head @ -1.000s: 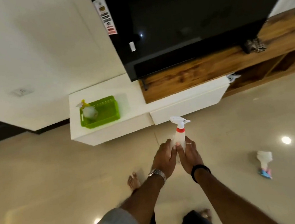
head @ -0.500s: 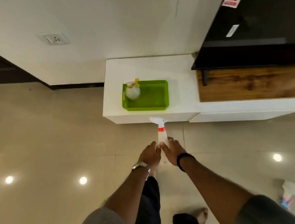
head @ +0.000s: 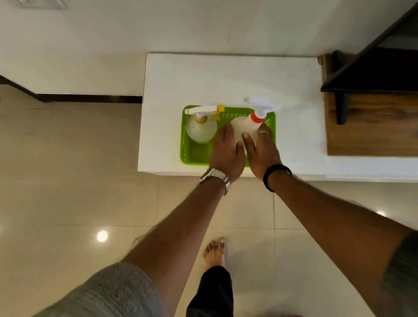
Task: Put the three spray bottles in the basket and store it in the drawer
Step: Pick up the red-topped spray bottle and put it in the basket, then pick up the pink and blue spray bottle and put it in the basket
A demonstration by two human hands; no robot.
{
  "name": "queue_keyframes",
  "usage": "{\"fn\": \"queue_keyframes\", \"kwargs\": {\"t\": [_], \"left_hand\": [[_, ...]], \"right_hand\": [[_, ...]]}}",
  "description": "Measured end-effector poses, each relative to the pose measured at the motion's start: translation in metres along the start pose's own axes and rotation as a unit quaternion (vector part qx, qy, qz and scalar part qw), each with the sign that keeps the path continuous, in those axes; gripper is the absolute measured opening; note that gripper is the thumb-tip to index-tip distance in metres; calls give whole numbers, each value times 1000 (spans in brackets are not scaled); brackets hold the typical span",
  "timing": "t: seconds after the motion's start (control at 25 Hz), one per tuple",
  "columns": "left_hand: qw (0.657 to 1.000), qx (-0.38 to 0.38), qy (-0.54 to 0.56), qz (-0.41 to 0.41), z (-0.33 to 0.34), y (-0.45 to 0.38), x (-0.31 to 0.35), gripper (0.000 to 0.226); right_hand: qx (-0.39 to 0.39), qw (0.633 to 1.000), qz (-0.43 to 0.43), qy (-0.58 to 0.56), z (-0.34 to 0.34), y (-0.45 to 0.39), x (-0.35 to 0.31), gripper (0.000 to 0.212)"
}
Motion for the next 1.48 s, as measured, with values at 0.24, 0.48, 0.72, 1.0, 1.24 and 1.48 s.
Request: {"fn": "queue_keyframes", "kwargs": {"t": [0.24,0.48,0.72,1.0,1.24,1.48], "left_hand": [[999,44,-8,-23,18,-25,-44,50],[994,68,-85,-10,16,-26,-46,53],[991,32,-128,2,4,14,-36,60],[934,-195,-299,-12,51,187,-26,62],[869,-287,-389,100,121,304,55,72],[848,-300,-396,184,214,385,170,75]], "right_hand": [[19,1000,-18,7,41,-36,21,48],[14,1000,-16,14,51,-48,21,59],[15,1000,-10,13,17,4,11,76],[-109,979,50,166,-32,220,82,68],[-82,958,210,176,-120,380,182,67],[-1,941,315,123,-232,501,273,66]]}}
Point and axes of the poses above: each hand's wrist, its own y-axis away from the middle knuckle, its own z-axis out of the palm, x = y × z, the point moved 9 cm from there along -y, towards the middle knuckle, and after that the axes turned 2 degrees about y, right-handed, at the moved point
